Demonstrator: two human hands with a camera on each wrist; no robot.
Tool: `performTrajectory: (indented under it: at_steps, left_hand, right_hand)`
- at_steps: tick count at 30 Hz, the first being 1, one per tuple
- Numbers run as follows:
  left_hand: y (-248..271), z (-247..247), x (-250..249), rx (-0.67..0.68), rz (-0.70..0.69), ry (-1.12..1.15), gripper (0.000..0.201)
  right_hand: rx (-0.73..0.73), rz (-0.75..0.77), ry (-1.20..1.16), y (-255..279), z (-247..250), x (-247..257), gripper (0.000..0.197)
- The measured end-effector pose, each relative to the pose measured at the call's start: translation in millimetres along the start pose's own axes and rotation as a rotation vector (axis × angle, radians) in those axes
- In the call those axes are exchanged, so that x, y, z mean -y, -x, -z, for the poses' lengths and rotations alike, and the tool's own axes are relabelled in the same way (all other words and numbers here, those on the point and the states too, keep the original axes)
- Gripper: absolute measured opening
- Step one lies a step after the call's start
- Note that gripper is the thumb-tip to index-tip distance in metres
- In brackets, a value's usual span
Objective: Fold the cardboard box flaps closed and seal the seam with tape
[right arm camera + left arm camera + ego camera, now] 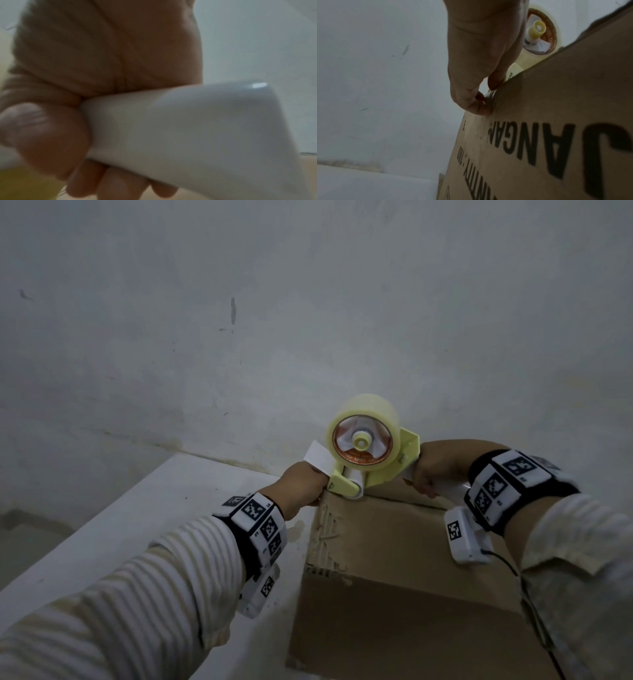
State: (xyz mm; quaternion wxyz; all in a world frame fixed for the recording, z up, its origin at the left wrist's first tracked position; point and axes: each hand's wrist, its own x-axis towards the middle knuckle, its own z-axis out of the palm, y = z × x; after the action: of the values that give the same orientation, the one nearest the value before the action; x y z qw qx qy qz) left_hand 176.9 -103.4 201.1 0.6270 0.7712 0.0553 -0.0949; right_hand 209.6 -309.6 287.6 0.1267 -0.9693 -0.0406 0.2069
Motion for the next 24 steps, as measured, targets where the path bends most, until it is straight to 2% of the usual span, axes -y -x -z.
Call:
performTrajectory:
  at_steps: [2, 5, 7, 9, 12, 16, 18, 19, 24]
  left_hand:
    - [2, 2, -2, 0.03, 0.019, -0.054, 0.028]
    - [7, 7, -5, 0.07, 0.039, -0.114, 0.027]
    - [11, 9, -6, 0.091, 0.055, -0.139, 0.021]
    - [19, 10, -7, 0.102, 0.077, -0.161, 0.023]
    - [32, 6, -15, 0.096, 0.109, -0.203, 0.028]
    - [47, -4, -27, 0.004, 0.142, -0.278, 0.025]
    - [59, -12, -36, -0.077, 0.151, -0.29, 0.025]
    - [65, -18, -40, -0.116, 0.159, -0.299, 0.024]
    - [86, -57, -56, -0.274, 0.199, -0.538, 0.014]
  right_hand:
    - [0.006, 0.009, -0.012, -2, -3, -1, 0.055]
    - [-0.014, 0.01, -0.013, -1, -2, 0, 0.049]
    - [-0.004, 0.012, 0.047, 2, 3, 2, 0.037]
    - [0.028, 0.02, 0.083, 6, 8, 5, 0.022]
    - [0.029, 0.056, 0.101, 13, 11, 7, 0.014]
    - [0.006, 0.161, 0.129, 26, 14, 3, 0.01]
    - [-0.011, 0.24, 0.147, 30, 18, -3, 0.028]
    - [-0.026, 0.28, 0.16, 34, 20, -7, 0.029]
    - [-0.085, 0.453, 0.152, 42, 23, -30, 0.016]
